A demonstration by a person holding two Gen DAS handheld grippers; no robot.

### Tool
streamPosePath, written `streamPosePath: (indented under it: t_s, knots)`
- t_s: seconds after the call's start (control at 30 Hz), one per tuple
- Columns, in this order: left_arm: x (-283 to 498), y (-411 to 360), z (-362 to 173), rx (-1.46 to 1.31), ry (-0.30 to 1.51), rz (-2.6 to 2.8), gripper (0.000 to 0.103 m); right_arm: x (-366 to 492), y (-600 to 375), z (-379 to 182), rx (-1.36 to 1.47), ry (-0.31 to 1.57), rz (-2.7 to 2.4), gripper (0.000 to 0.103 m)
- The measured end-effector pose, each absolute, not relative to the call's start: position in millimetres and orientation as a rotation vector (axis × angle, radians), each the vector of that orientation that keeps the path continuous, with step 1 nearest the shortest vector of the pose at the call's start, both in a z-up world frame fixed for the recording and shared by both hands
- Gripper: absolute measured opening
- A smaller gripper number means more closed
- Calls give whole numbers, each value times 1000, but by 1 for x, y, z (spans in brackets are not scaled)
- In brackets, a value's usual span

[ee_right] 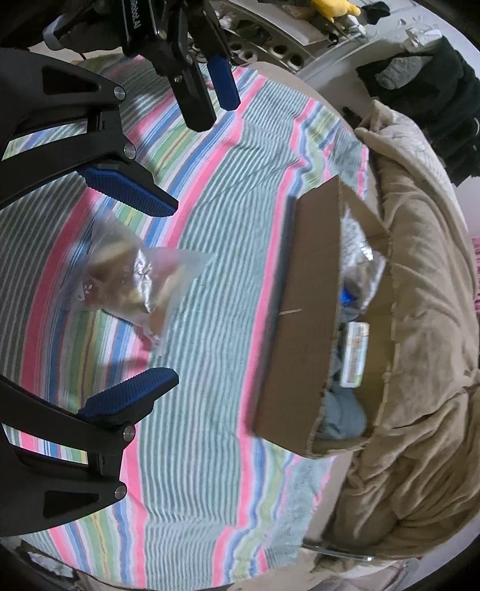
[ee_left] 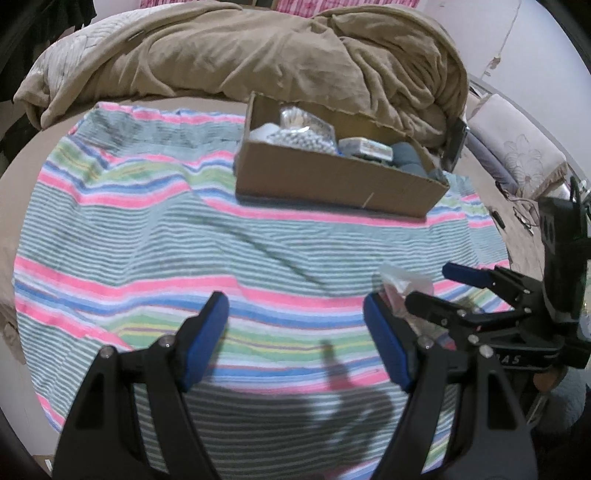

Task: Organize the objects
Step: 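Grasp the clear snack bag with the right gripper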

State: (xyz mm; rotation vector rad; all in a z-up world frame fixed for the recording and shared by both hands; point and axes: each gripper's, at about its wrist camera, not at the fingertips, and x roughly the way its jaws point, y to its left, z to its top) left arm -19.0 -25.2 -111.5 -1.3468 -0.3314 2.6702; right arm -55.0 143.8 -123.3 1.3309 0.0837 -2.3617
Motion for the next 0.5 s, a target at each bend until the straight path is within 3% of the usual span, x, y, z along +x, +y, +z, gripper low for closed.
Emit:
streamPosePath:
  t_s: [0.27,0.33,0.5]
  knots:
    - [-22,-27,-128,-1390,-342,2646,77,-56,135,-148,1426,86,-2301,85]
    - [-22,-27,-130,-1396,-340,2643,77,-56,133,-152,1437,84,-2277,69]
    - [-25,-26,-131,-1397,-337,2642,77,-55,132,-149,1421,85,-2268,58]
